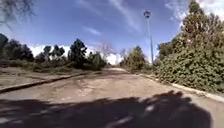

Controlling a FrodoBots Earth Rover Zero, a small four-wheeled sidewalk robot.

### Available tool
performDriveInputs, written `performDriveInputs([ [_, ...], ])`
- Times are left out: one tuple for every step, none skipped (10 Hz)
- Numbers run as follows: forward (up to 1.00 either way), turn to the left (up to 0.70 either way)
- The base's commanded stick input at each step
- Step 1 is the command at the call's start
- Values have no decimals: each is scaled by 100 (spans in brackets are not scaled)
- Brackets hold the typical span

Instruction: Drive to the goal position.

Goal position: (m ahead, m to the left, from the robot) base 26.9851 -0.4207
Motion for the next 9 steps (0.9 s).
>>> performDriveInputs([
  [100,0],
  [100,0],
  [100,0],
  [100,0],
  [100,0],
  [100,0],
  [100,0],
  [100,0],
  [100,0],
])
